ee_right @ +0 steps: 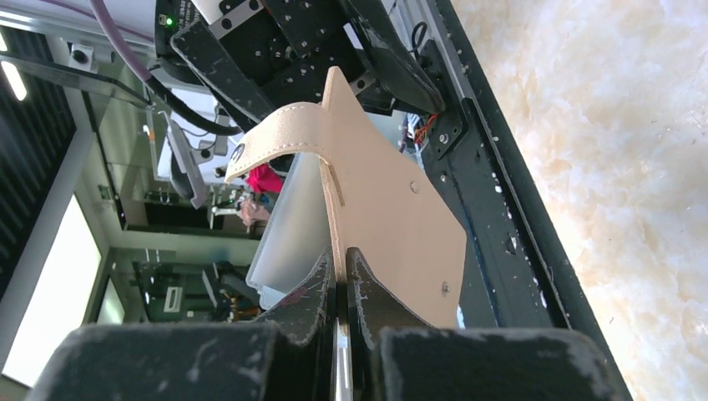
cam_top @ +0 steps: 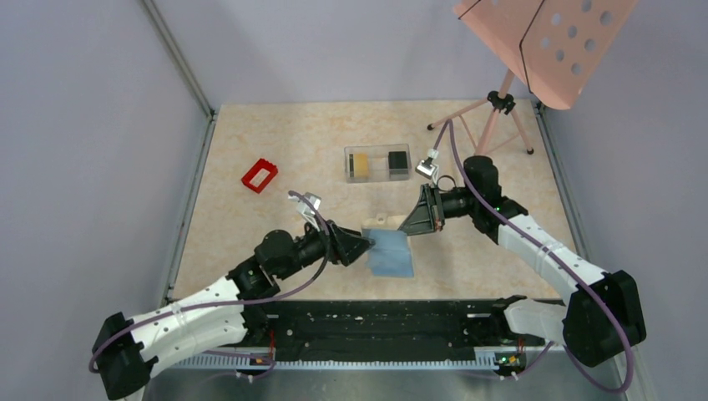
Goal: Put the credit cards into the card holder
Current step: Open the card holder.
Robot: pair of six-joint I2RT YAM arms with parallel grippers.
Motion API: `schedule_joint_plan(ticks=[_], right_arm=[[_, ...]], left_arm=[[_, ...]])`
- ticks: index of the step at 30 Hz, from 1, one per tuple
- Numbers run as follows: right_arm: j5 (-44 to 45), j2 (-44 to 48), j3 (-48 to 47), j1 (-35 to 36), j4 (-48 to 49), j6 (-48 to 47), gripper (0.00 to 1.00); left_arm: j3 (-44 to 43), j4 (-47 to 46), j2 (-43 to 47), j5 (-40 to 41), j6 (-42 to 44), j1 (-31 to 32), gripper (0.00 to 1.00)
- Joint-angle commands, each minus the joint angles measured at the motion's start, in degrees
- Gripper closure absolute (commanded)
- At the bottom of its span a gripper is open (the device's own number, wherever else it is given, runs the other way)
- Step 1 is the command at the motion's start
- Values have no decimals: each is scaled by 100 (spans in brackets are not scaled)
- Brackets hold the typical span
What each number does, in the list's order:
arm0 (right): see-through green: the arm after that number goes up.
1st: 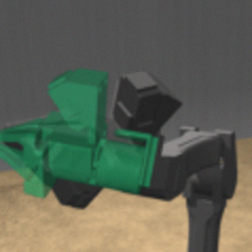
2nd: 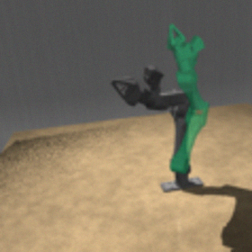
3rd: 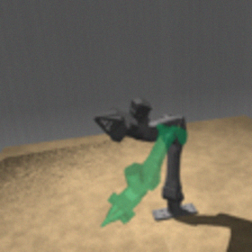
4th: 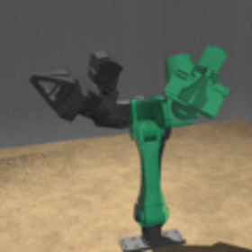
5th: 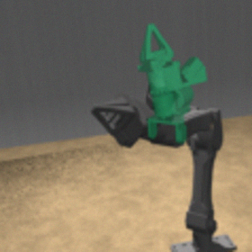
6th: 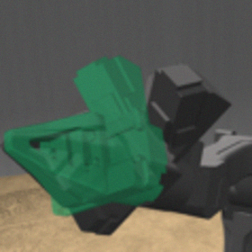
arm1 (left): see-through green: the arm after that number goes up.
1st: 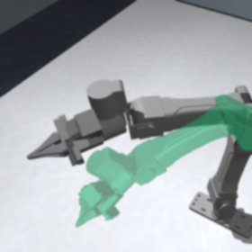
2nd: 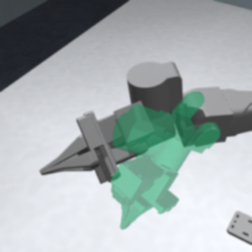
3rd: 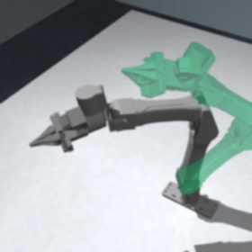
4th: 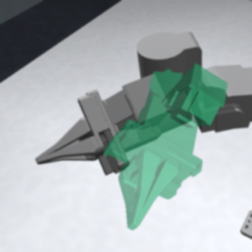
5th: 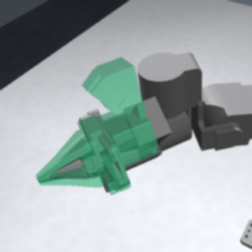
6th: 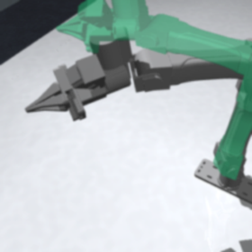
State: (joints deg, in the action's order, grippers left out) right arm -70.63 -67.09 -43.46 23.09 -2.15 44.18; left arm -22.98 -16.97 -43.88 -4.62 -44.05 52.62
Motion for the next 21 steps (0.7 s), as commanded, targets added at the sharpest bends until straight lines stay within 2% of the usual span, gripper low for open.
schedule_joint_plan(ticks=[1, 5, 13, 18, 21], right_arm=[[-159, 143, 39, -23, 675, 528, 100], [-182, 99, 16, -22, 836, 697, 100], [-264, 92, 83, -18, 1123, 946, 100], [-350, 124, 116, -11, 1166, 973, 100], [-373, 127, 142, -7, 1256, 1011, 100]], left_arm=[[294, -660, 470, 400, -217, -31, 24], [503, -850, 647, 666, -303, -41, 20], [375, -1019, 184, 254, -257, -41, 18], [408, -1564, -85, 257, -225, -65, 18], [381, -2093, -294, -82, -81, -98, 17]])
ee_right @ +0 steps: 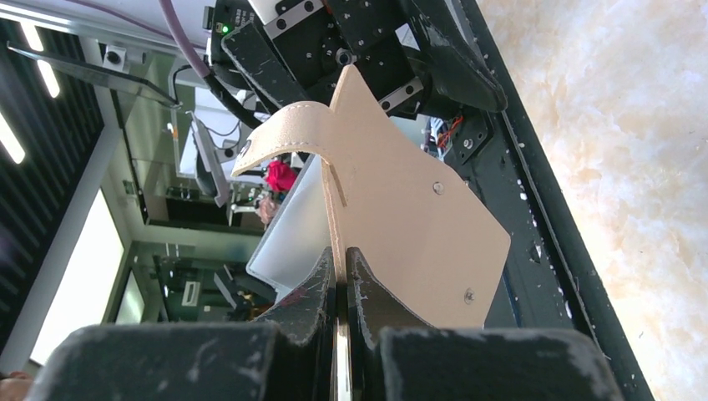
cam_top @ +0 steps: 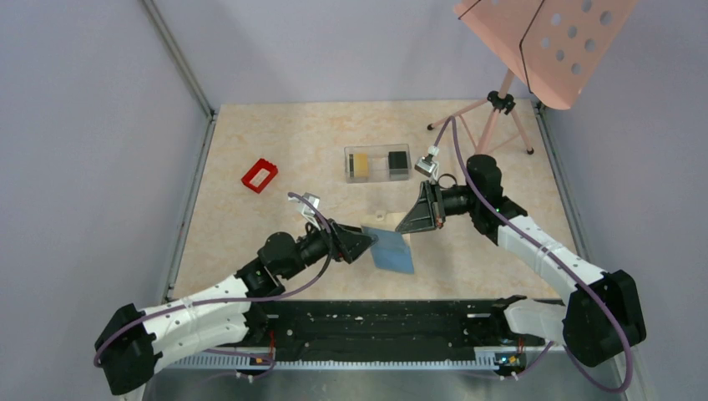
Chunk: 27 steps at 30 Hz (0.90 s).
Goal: Put the credit cards into the card holder
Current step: Open the card holder.
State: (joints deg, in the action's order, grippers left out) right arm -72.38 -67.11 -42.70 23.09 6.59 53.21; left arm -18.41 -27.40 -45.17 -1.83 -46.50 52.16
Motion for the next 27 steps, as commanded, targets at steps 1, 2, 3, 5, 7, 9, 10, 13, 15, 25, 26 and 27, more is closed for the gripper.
schedule_joint_plan(ticks=[1, 2, 3, 5, 7, 9, 10, 13, 15, 25, 26, 27], right_arm=[[-205, 121, 83, -8, 477, 156, 100], [-219, 93, 93, -10, 571, 207, 100], [-219, 67, 94, -8, 642, 252, 100], [-220, 18, 88, -7, 769, 321, 100], [-189, -45, 63, -14, 832, 346, 100], [-95, -82, 44, -12, 835, 346, 100], [-39, -97, 42, -8, 849, 347, 100], [59, -136, 39, -11, 862, 383, 100], [61, -165, 55, -8, 890, 383, 100], [116, -181, 80, -8, 992, 460, 87], [112, -179, 71, -14, 1007, 474, 85], [120, -186, 57, -10, 1009, 477, 82]], left_arm=[[-113, -1180, -241, -512, 192, -61, 17], [-163, -1267, -334, -697, 222, -72, 17], [-222, -1351, -453, -887, 236, -88, 18], [-311, -1457, -631, -1285, 178, -117, 20], [-320, -1594, -775, -1459, 33, -142, 26], [-293, -1779, -854, -1562, -131, -165, 30], [-280, -1833, -862, -1580, -186, -177, 31], [-236, -1830, -768, -1503, -253, -212, 35], [-205, -1760, -637, -1403, -259, -230, 37], [-381, -885, -163, -1064, -90, -285, 88], [-402, -825, -166, -1054, -94, -293, 92], [-414, -768, -163, -1032, -112, -307, 96]])
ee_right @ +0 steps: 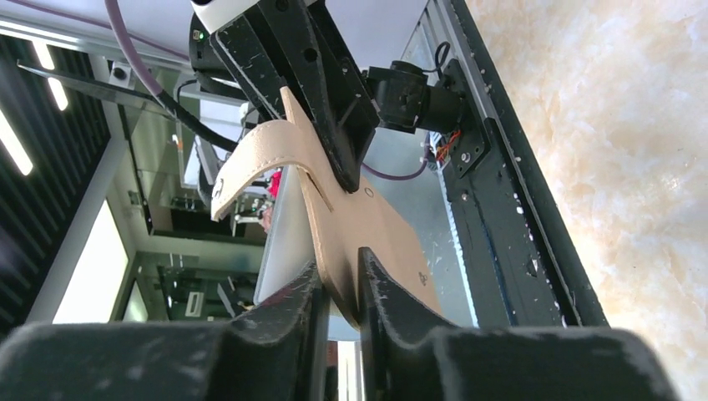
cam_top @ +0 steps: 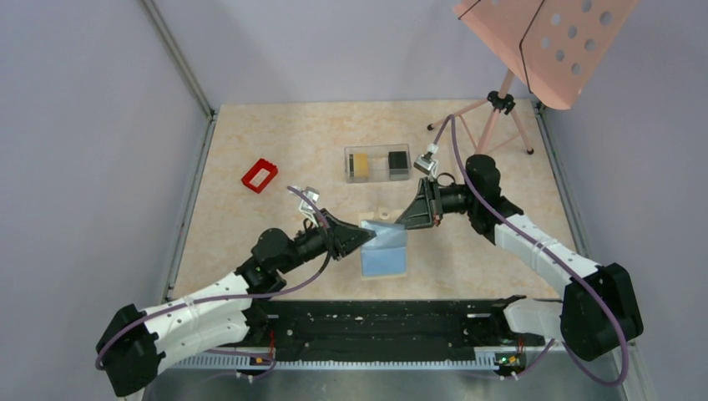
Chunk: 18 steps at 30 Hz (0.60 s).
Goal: Put the credit cards into the card holder
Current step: Open the card holder.
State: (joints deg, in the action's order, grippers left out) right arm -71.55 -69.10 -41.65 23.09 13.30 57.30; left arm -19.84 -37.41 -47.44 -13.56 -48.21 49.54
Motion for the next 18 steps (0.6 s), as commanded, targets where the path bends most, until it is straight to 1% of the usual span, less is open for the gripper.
schedule_joint_plan(ticks=[1, 4, 7, 8, 12, 14, 18], right_arm=[[42, 16, -61, -7, 340, 75, 76], [98, 47, -110, -15, 225, -38, 58], [250, 134, -254, -23, -340, -505, 39], [305, 152, -315, -16, -575, -697, 35], [421, 230, -426, -23, -1036, -1128, 22], [495, 263, -491, -17, -1392, -1406, 18], [688, 211, -645, -19, -2229, -2164, 15]], left_arm=[[-279, 314, 79, 236, 34, -49, 98], [-295, 539, 138, 363, -55, -87, 100], [-387, 985, 209, 472, -84, -129, 100], [-423, 1160, 239, 503, -99, -136, 100], [-569, 1742, 292, 444, -143, -223, 100], [-669, 1945, 214, 230, -169, -283, 100], [-1020, 2199, -203, -574, -189, -380, 100]])
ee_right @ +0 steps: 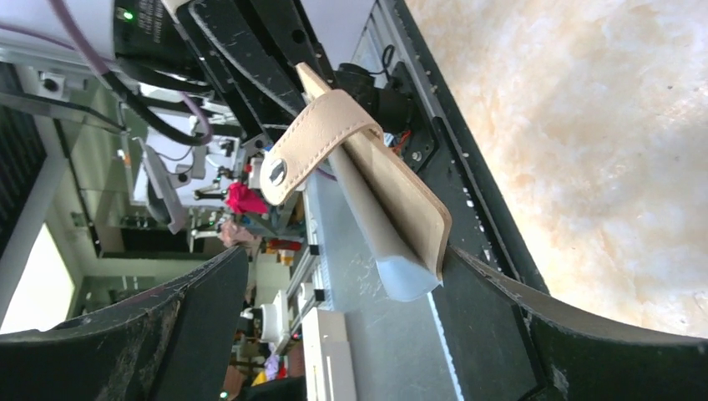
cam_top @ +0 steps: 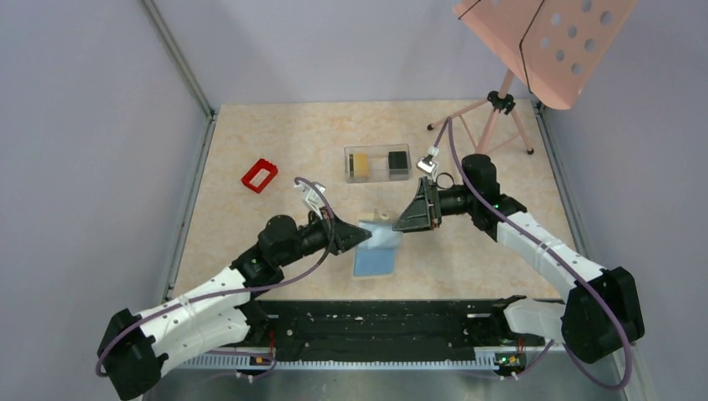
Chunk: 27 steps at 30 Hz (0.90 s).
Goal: Put the credit cards into the card holder
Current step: Open the card holder, then place the card holder at the center of the board.
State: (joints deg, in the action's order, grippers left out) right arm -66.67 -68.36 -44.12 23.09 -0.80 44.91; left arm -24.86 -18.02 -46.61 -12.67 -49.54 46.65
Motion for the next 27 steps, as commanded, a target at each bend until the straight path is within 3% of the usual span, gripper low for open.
schedule_joint_plan(ticks=[1, 9, 14, 19, 22, 25, 27], right_arm=[[252, 114, -431, -23, -1005, -1087, 14], [834, -133, -771, 132, -2614, -2509, 12], [448, -101, -701, 304, -2692, -2668, 12], [270, -48, -572, 761, -2794, -2766, 16], [391, 46, -465, 843, -2784, -2762, 29], [461, 16, -422, 842, -2821, -2781, 55], [549, -42, -437, 840, -2851, -2757, 73]], left_arm=[[-657, 381, -446, -897, -37, -109, 100], [-1484, 348, -1684, -2660, 18, -152, 100], [-1853, 157, -2286, -3353, -117, -215, 100], [-1990, -64, -2616, -3519, -336, -317, 100], [-2037, -86, -2714, -3549, -407, -394, 97], [-2020, -169, -2741, -3541, -547, -510, 91], [-1982, -286, -2711, -3549, -665, -578, 83]])
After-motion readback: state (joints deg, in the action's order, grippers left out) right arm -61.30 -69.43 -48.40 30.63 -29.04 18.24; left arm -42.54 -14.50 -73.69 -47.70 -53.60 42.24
